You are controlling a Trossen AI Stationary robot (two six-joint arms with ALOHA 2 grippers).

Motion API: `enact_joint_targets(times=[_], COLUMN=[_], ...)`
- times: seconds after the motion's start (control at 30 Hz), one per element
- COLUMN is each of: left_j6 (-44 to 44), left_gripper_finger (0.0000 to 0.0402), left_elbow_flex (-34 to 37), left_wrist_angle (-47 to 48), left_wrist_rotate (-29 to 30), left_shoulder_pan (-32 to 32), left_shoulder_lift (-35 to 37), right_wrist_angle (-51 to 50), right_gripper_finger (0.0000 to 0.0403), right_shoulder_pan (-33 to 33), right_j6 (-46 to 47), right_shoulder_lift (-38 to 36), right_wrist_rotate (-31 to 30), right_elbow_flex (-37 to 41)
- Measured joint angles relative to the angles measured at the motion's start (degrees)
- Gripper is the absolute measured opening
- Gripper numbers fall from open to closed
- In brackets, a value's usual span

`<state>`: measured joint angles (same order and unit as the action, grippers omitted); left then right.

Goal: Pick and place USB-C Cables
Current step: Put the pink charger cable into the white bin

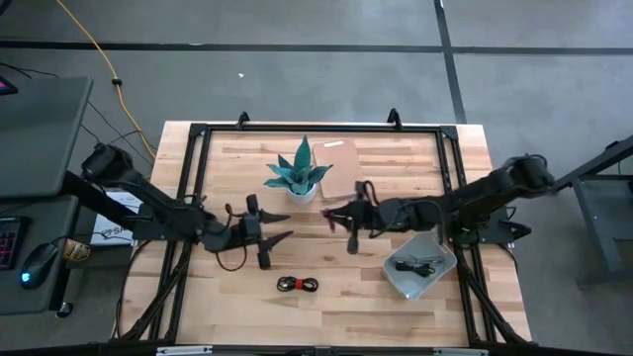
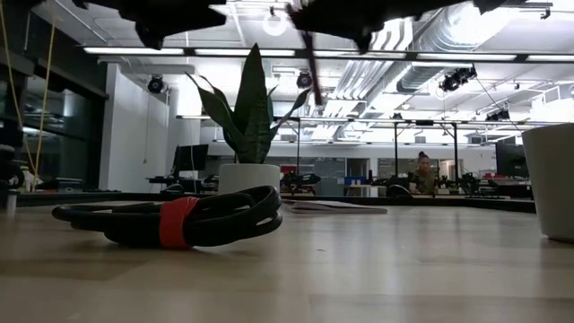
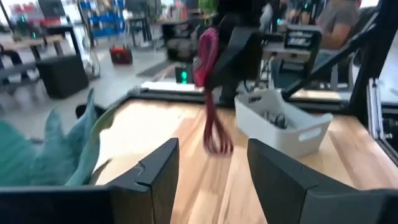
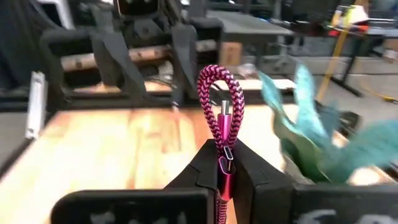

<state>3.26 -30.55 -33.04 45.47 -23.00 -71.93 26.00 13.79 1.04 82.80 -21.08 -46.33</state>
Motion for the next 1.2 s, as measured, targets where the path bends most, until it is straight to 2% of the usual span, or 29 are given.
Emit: enact_joint_targets(times=[0.13, 0.2, 0.37, 0.5, 0.6, 1.2], left_j6=[4.75, 5.61, 3.27, 0.36, 0.12, 0.01], left_gripper_finger=[0.0171, 0.0171, 0.0171, 0.017, 0.017, 0.017], left_elbow_flex=[0.01, 0.98, 6.2, 9.4, 9.86, 9.9], left_wrist_angle=[10.61, 12.26, 4.1, -4.9, -7.28, -7.14], left_wrist_rotate=[-0.35, -1.87, -5.23, -6.05, -6.08, -6.03], left_shoulder_pan=[0.02, 0.02, 0.16, 1.02, 1.77, 2.01], left_shoulder_lift=[4.83, 6.85, 9.6, 10.29, 10.29, 10.26], right_wrist_angle=[0.04, 0.67, 9.56, 15.31, 15.37, 15.48], right_gripper_finger=[0.0003, 0.0003, 0.0003, 0.0003, 0.0003, 0.0003], right_shoulder_pan=[1.49, 2.1, 4.0, 4.95, 5.08, 5.08], right_j6=[0.76, 1.85, 3.11, 3.07, 3.47, 3.08], right_shoulder_lift=[-7.7, -12.47, -23.31, -27.62, -28.23, -27.33], right_wrist_rotate=[-5.36, -6.93, -6.54, -6.03, -5.97, -5.62], right_elbow_flex=[6.58, 10.74, 21.64, 27.1, 27.76, 26.89])
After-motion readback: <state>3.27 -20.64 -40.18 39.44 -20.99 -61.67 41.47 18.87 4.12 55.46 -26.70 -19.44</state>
